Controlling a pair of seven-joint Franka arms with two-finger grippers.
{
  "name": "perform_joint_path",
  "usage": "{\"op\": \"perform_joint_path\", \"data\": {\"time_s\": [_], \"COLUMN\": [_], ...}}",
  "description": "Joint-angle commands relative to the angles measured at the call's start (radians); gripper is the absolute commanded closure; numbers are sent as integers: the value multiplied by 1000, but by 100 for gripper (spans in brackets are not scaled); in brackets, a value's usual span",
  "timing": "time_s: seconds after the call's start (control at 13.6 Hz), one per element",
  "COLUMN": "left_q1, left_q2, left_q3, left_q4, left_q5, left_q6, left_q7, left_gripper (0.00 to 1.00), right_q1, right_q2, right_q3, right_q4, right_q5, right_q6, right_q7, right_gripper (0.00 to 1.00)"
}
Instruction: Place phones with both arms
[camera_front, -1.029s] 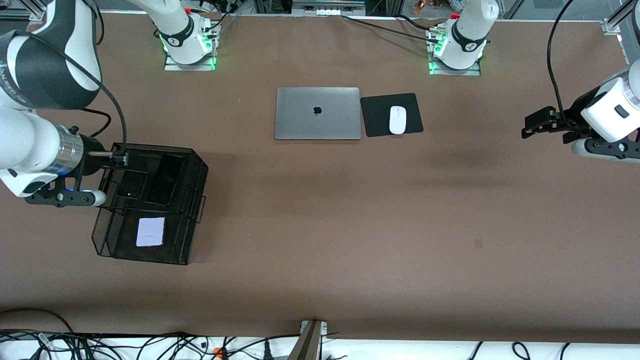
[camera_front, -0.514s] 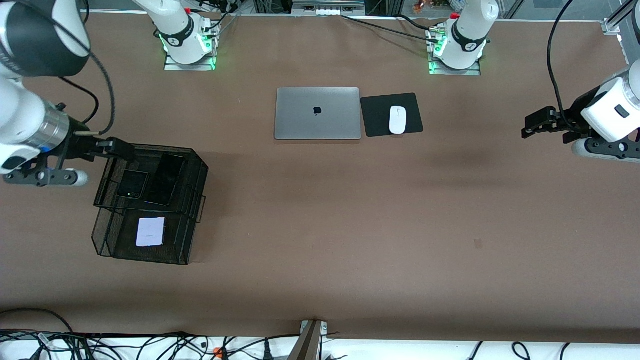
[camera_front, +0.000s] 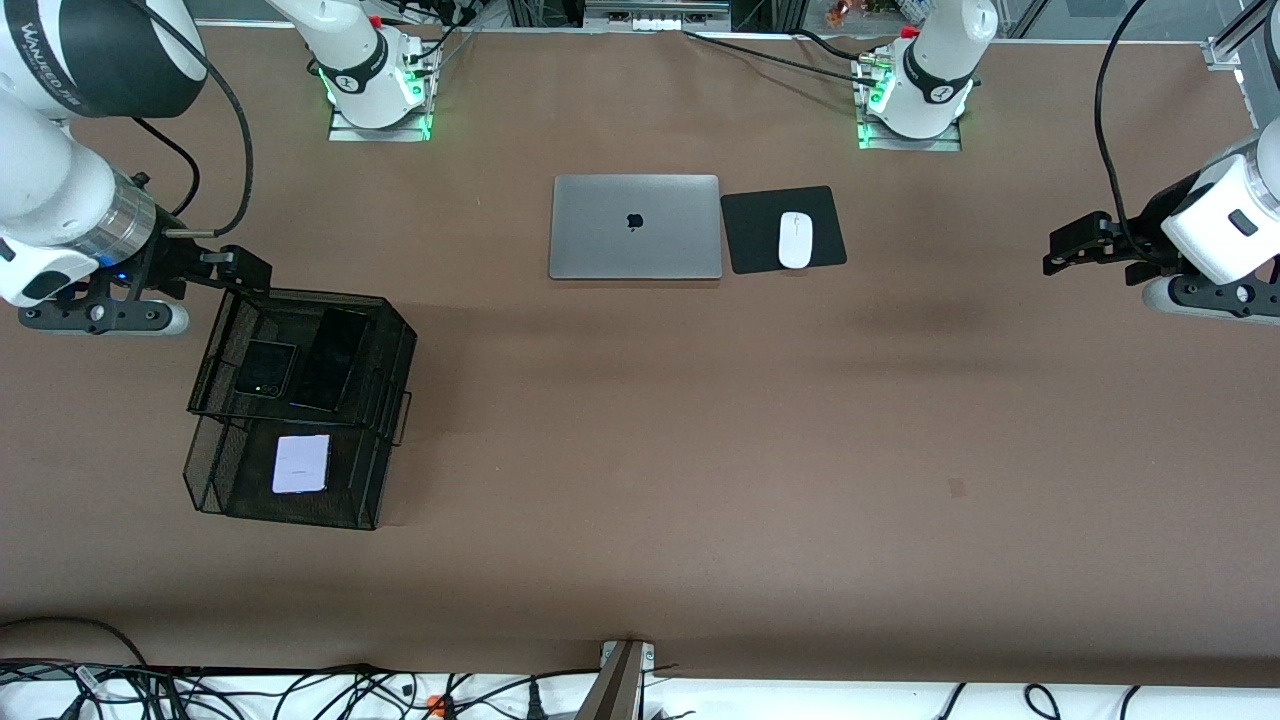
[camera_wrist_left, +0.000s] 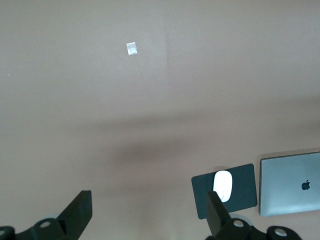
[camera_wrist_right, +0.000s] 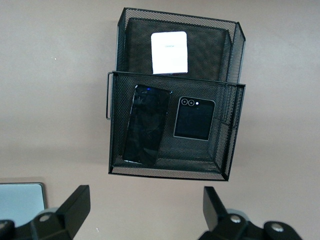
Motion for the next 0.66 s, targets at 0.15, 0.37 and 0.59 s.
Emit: {"op": "perform_joint_path", "data": {"time_s": [0.15,0.37,0.59], "left_q1": [-8,-8,-8], "left_q2": [-9,-9,-9], "left_q3": [3,3,2], "left_q4": [12,12,12], "left_q5": [24,24,24], "left_q6": [-22,-27,-27], "left_q7": [-11,-11,-11], "left_gripper": [0,0,0], "right_q1": [-26,-32,-32], "right_q2": [-16,-2,10], "right_q3": [25,27,27], "right_q4": [-8,6,21], "right_q5": [-3,-10,-10], "right_q6": [14,9,-7], "right_q7": [7,-5,-10], "right_gripper": [0,0,0]}}
